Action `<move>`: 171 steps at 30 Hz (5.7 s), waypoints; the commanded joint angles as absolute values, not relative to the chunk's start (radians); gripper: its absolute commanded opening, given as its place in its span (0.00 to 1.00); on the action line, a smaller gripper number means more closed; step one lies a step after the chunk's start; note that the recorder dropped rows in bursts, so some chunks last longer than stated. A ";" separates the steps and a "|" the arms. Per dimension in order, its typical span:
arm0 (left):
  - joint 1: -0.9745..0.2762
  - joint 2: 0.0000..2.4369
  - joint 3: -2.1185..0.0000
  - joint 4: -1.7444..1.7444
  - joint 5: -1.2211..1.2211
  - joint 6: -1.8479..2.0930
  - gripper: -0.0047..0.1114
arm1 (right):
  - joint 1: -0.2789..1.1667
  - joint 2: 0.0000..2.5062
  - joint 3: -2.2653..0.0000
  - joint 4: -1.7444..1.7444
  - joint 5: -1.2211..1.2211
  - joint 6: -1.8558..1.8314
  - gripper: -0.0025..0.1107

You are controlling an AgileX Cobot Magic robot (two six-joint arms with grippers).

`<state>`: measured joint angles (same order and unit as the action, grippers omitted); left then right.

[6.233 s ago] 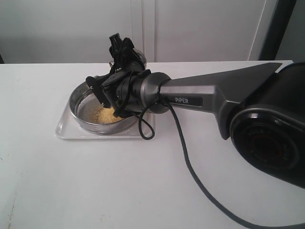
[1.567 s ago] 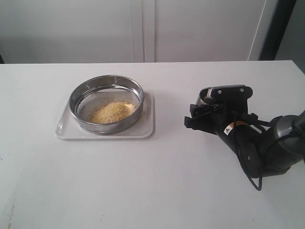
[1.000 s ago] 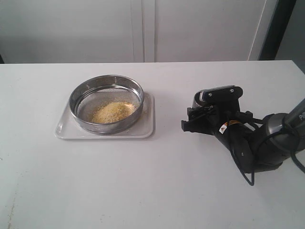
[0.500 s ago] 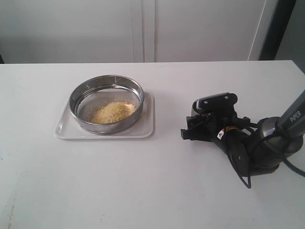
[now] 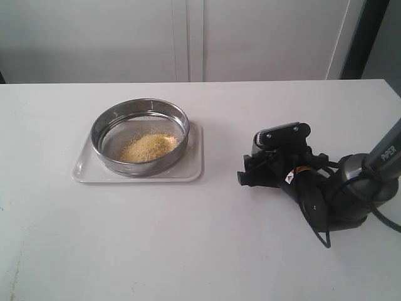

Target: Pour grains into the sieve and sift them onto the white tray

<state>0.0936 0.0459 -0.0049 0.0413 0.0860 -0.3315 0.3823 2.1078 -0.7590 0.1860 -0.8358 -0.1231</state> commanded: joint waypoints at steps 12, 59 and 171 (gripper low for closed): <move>0.096 0.046 0.000 0.038 0.079 -0.328 0.04 | 0.378 1.887 -0.758 0.185 -0.659 -0.137 0.77; 0.096 0.046 0.000 0.038 0.079 -0.328 0.04 | 0.159 1.567 -1.093 0.099 0.632 -0.187 0.02; -0.231 2.313 -2.004 -0.023 0.658 0.020 0.49 | 0.159 1.567 -1.093 0.099 0.624 -0.183 0.02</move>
<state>-0.2277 2.2998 -1.9968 -0.0464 0.6618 0.0604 0.1676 1.5695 -1.0876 0.1007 0.6315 -0.1860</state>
